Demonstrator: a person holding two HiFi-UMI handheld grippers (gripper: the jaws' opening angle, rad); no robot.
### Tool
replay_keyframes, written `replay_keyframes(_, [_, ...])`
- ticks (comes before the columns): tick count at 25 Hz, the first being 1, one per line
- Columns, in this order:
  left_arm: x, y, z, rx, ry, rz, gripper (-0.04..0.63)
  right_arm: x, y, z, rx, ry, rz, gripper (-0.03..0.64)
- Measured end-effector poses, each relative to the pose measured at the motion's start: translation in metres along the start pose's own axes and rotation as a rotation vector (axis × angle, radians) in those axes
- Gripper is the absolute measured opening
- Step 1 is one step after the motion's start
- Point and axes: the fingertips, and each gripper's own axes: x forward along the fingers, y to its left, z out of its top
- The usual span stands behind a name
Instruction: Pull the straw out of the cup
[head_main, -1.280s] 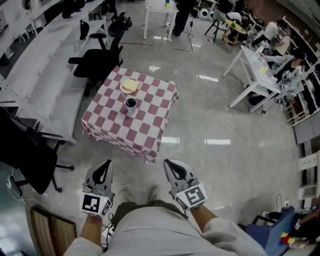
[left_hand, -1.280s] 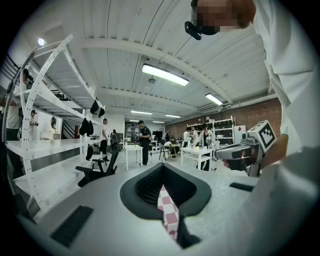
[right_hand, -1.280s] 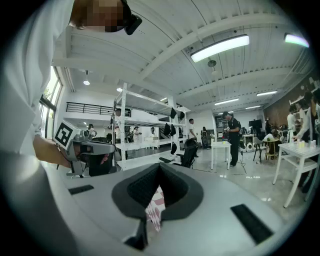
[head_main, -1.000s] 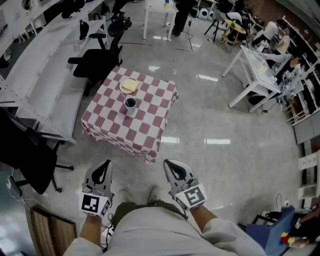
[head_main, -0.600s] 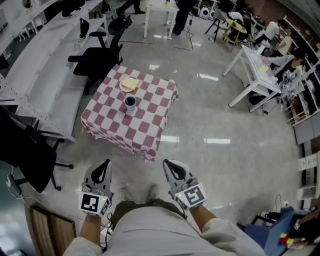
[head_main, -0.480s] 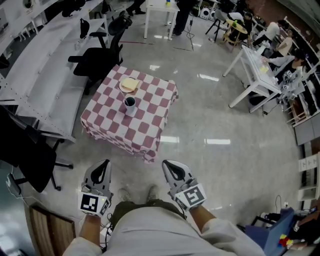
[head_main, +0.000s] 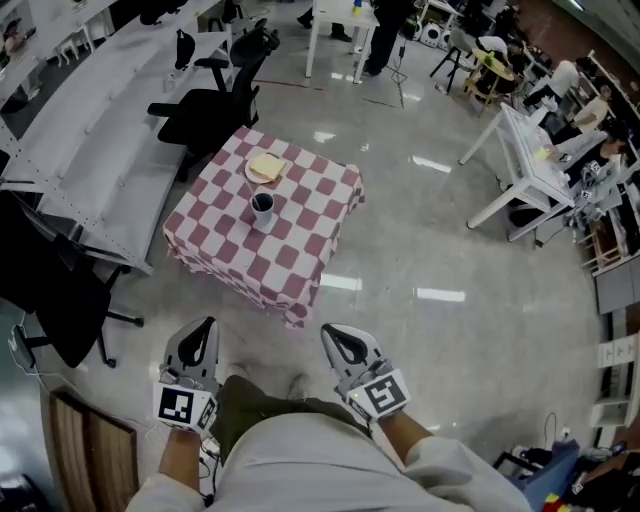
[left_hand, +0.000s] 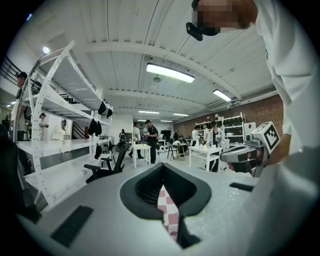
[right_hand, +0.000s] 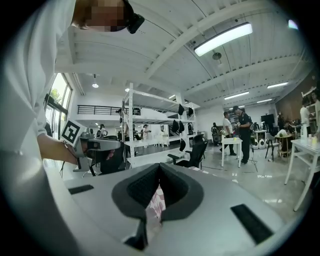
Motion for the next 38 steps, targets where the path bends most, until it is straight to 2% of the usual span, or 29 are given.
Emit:
replay_keyframes(4, [0.009,0.001,-0.003,-0.014,0.002,0.013,0.003,0.009,-0.012,-0.002,-0.003,0.013,0.008,0.005])
replay_keyframes(10, [0.042,0.033,-0.002,-0.015,-0.010,-0.013,0.003,0.046,-0.021,0.007,-0.011,0.018,-0.004,0.005])
replay_keyframes(21, [0.125,0.113,0.001,0.000,-0.002,-0.138,0.003,0.148,-0.057,0.023,-0.004,0.034,-0.102,0.005])
replay_keyframes(29, [0.164,0.166,0.004,-0.008,0.014,-0.218,0.003,0.220,-0.067,0.045,0.002,0.032,-0.149,0.005])
replay_keyframes(34, [0.180,0.181,0.003,-0.022,0.027,-0.208,0.003,0.242,-0.076,0.045,-0.001,0.039,-0.133,0.005])
replay_keyframes(38, [0.193,0.181,0.003,-0.021,0.032,-0.162,0.004,0.252,-0.091,0.042,0.001,0.030,-0.083,0.005])
